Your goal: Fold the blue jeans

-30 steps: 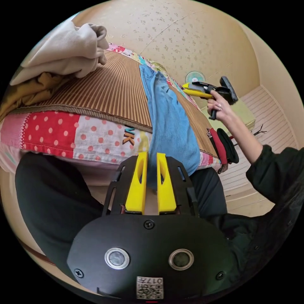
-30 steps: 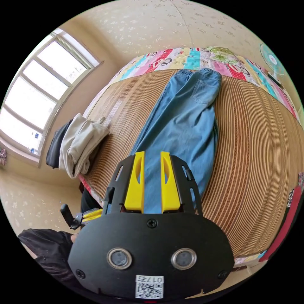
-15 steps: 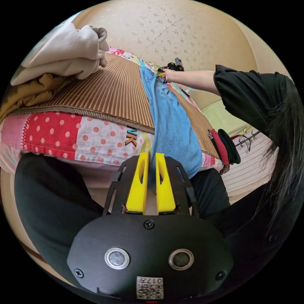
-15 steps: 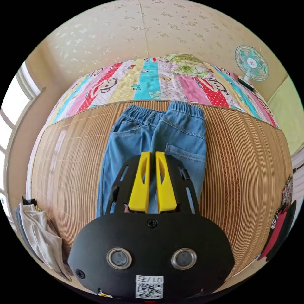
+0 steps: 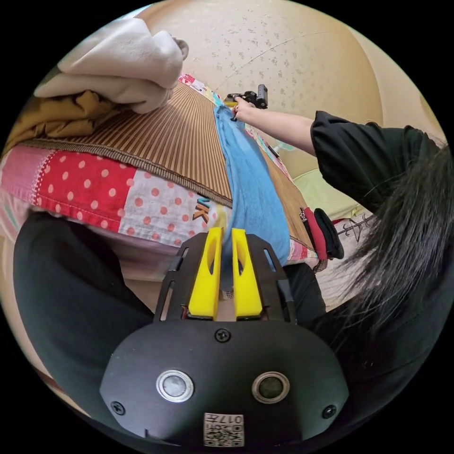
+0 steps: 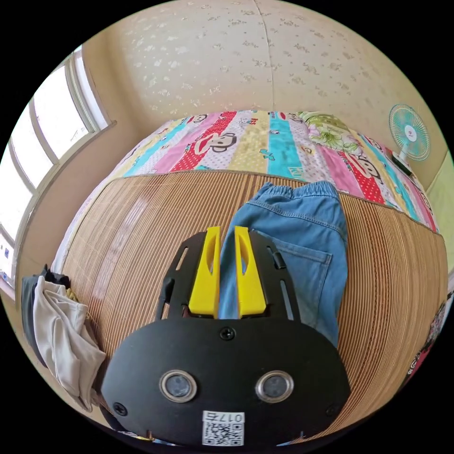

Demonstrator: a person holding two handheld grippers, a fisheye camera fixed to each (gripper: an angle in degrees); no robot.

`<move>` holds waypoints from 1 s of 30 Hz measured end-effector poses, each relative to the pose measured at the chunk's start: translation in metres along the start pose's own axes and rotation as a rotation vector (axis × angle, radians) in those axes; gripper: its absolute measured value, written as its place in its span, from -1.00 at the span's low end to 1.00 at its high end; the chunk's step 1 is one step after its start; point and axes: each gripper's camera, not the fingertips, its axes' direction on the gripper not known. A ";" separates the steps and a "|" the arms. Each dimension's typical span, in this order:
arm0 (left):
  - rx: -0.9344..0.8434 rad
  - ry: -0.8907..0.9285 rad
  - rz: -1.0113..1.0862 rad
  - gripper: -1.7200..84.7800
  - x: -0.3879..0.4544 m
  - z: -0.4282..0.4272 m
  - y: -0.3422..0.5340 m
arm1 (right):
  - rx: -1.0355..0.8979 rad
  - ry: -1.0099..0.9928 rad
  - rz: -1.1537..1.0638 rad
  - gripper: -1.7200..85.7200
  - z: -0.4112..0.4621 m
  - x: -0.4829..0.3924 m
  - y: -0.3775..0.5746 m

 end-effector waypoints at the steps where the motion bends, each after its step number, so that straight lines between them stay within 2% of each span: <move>1: 0.007 0.002 -0.001 -0.85 0.000 -0.001 0.000 | -0.001 0.003 -0.011 -0.81 -0.007 0.001 0.005; 4: 0.024 0.032 -0.005 -0.81 0.000 0.000 -0.002 | -0.077 -0.017 -0.121 -0.80 -0.049 0.006 0.050; 9: 0.012 -0.007 0.008 -0.77 0.012 0.017 -0.007 | -0.185 -0.050 -0.225 -0.80 -0.154 0.047 0.211; 13: -0.045 -0.037 0.023 -0.78 0.023 0.042 -0.010 | -0.219 -0.099 -0.132 -0.79 -0.219 0.083 0.328; 17: -0.125 -0.099 0.052 -0.84 0.037 0.073 -0.008 | -0.179 -0.238 0.028 -0.78 -0.260 0.106 0.422; 20: -0.175 -0.126 0.098 -0.88 0.049 0.086 -0.008 | -0.066 -0.344 0.107 -0.81 -0.275 0.108 0.448; 22: -0.235 -0.123 0.122 -0.90 0.055 0.094 -0.008 | -0.168 -0.387 0.120 -0.86 -0.266 0.103 0.449; 26: -0.479 -0.116 0.157 -0.90 0.067 0.115 0.000 | -0.266 -0.302 0.098 -0.91 -0.287 0.101 0.456; 30: -0.674 -0.213 0.133 -0.86 0.071 0.130 0.018 | -0.390 -0.379 0.102 -0.92 -0.305 0.117 0.463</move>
